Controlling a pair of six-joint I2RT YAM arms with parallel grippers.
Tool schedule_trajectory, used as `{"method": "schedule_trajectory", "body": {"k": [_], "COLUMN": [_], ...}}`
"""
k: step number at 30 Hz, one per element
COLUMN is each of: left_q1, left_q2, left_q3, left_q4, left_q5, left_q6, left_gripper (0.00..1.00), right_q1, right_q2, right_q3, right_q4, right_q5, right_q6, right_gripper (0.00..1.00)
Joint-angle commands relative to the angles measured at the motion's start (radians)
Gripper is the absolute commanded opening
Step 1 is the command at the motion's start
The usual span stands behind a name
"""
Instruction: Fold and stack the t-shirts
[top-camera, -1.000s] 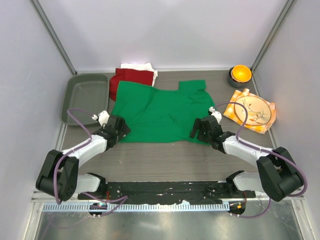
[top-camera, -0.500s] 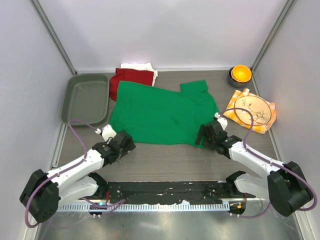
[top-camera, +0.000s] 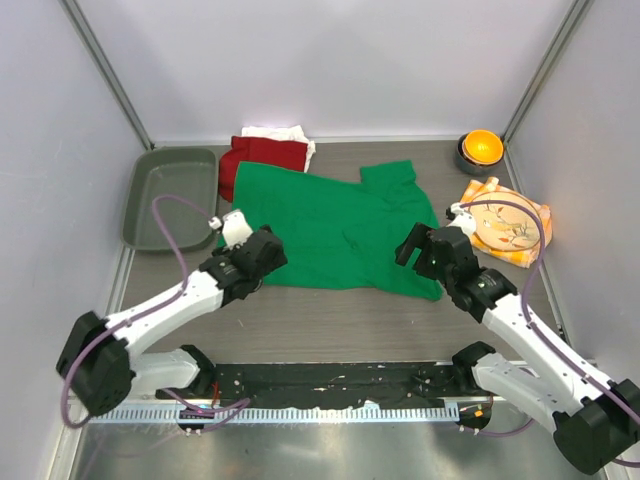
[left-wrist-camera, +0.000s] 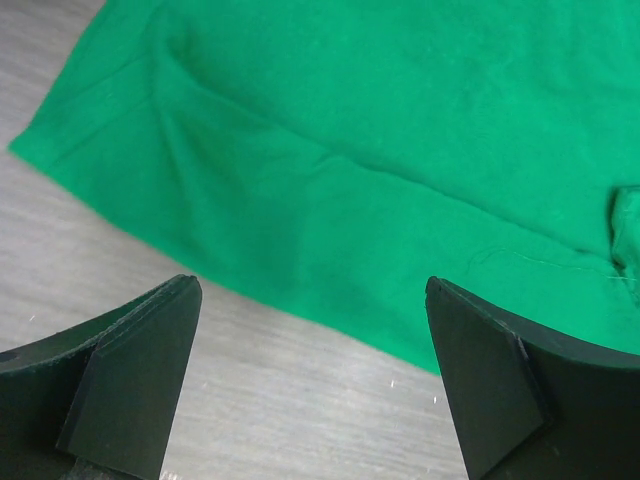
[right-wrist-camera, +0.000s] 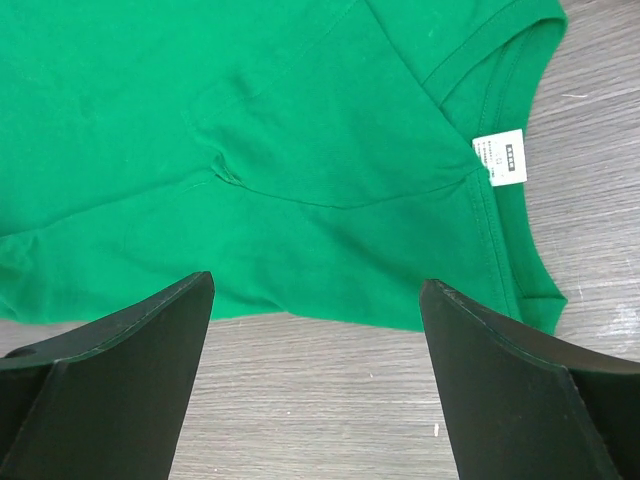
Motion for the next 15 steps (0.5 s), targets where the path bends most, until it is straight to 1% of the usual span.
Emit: {"method": "schedule_trajectory", "body": {"k": [1,6,9,12,14,15], "left_q1": [-0.001,0.012,0.027,0.045,0.044,0.044], "left_q2": [0.149,0.294,0.333,0.379,0.382,0.39], "left_q3": [0.07,0.08,0.062,0.01,-0.012,-0.024], "left_q4": [0.166,0.315,0.398,0.468,0.475,0.487], "left_q5": [-0.024,-0.015,-0.009,0.051,0.078,0.115], "left_q6": [0.096,0.144,0.164,0.158,0.139,0.126], "left_gripper": [1.0,1.0,1.0,1.0,1.0,1.0], "right_q1": [0.006,0.006,0.006,0.004,0.006,0.006], "right_q2": [0.046,0.046,0.031,0.017,0.014,0.011], "right_q3": [0.031,-0.004,-0.027,-0.039,-0.038,-0.035], "right_q4": [0.046,0.078,0.09,0.073,0.066,0.063], "right_q5": [-0.019,-0.036,-0.042,-0.044,-0.042,-0.042], "right_q6": [-0.024,-0.021,-0.021,-0.028,-0.035,-0.035], "right_gripper": [0.9,0.9,0.9,0.9,0.9,0.9]}}
